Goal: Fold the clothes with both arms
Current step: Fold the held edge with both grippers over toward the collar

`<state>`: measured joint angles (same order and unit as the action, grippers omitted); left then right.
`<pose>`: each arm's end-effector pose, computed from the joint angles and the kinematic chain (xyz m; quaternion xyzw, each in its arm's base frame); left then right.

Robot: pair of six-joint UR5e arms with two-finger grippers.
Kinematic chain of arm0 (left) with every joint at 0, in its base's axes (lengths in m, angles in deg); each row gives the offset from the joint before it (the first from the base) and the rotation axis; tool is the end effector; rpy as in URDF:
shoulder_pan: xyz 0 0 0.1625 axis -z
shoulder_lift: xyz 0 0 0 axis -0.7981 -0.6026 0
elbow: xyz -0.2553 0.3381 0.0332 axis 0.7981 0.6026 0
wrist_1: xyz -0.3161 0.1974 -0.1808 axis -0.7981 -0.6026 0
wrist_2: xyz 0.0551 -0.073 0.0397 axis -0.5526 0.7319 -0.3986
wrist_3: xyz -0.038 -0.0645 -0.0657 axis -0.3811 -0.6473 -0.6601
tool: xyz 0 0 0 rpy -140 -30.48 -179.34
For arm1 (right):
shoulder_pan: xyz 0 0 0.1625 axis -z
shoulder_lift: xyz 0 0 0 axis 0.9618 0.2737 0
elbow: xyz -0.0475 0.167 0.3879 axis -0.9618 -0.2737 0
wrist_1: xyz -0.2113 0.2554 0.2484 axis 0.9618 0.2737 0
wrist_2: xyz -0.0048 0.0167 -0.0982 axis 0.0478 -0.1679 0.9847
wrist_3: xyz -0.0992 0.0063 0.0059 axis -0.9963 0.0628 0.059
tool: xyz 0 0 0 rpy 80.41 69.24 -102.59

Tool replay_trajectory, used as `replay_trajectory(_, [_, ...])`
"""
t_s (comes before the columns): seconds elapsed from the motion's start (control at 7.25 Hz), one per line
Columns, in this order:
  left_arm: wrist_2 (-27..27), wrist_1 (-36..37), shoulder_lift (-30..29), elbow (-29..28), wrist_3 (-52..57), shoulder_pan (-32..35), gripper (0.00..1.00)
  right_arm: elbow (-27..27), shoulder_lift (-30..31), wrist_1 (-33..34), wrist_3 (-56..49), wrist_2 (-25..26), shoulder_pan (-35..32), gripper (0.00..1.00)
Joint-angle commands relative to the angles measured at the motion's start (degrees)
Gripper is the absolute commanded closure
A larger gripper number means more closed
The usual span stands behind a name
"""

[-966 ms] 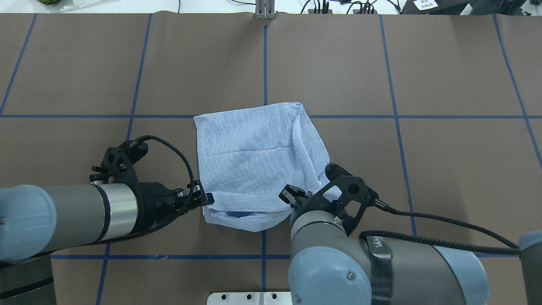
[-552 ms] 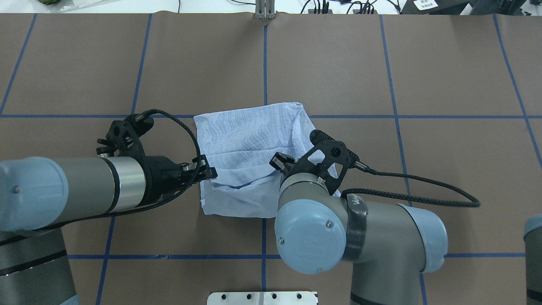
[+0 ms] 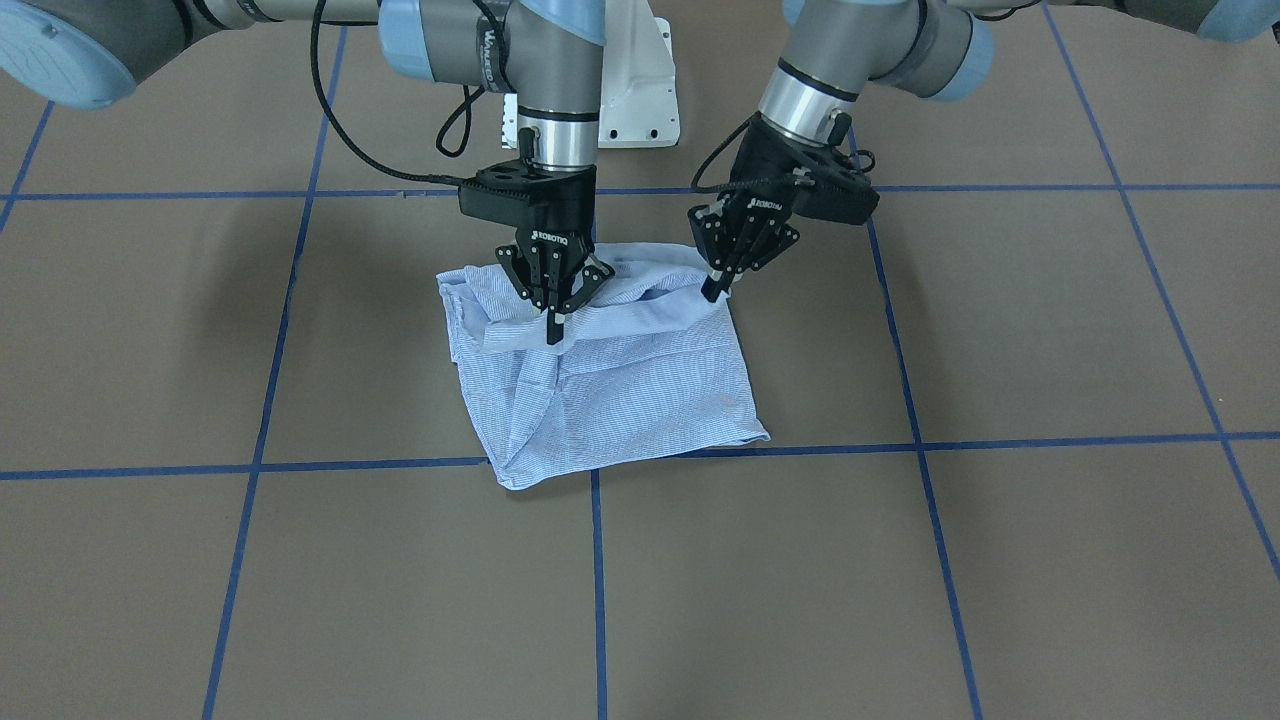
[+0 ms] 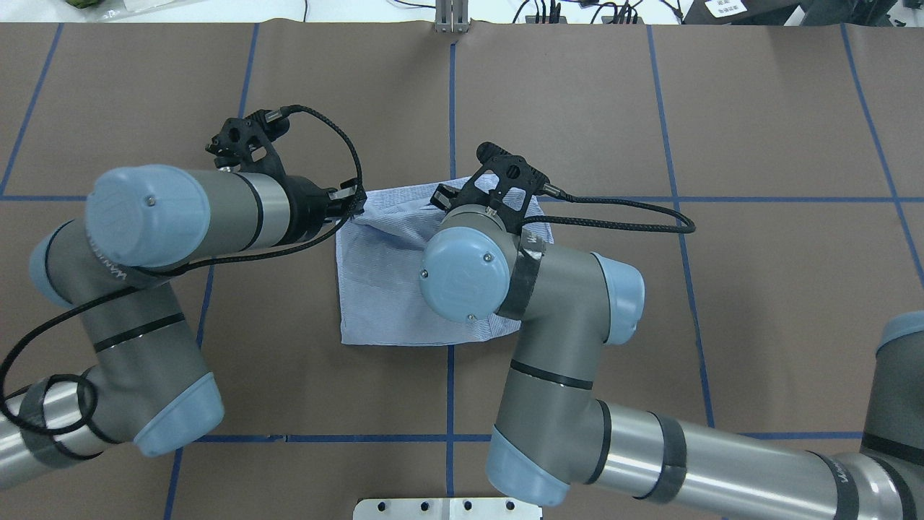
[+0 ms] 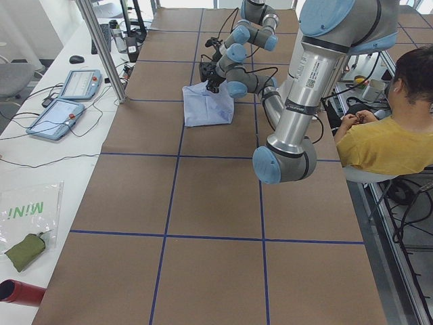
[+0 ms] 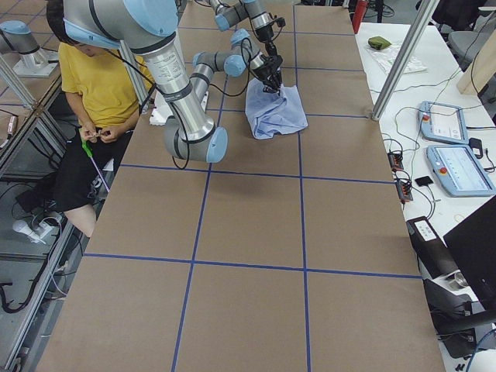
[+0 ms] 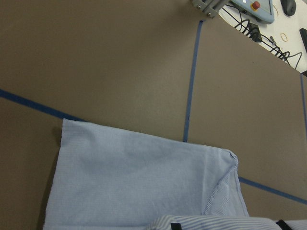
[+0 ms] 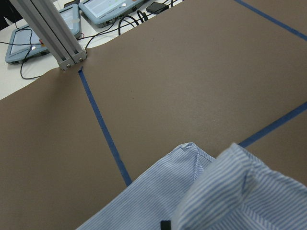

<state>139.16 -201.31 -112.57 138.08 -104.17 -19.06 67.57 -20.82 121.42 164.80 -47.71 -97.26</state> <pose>0.4336 -0.4452 0.2162 0.1485 0.5429 -0.2171 0.7976 -0.5692 -0.4297 0.1570 0.2072 -0.3763 0.3658 0.8256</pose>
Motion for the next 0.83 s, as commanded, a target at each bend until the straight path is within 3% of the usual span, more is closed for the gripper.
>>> replay_trajectory(0.0, [-0.31, -1.87, -3.17, -9.60, 2.83, 2.06, 1.00, -10.87, -3.39, -6.88, -2.18, -1.07, -2.24, 1.00])
replay_trajectory(0.41, [-1.09, -9.95, -3.61, -19.28, 2.92, 1.98, 1.00, -19.43, -5.17, -12.35, -4.99, -1.60, -2.69, 1.00])
replay_trajectory(0.55, [-1.10, -11.01, -3.70, -20.52, 3.01, 1.89, 1.00, -20.14, -5.17, -12.71, -5.43, -2.21, -2.69, 0.88])
replay_trajectory(0.69, [-1.01, -11.37, -3.53, -20.45, 7.01, 2.06, 0.67, -20.15, -5.43, -12.80, -10.14, -3.08, -2.87, 0.01])
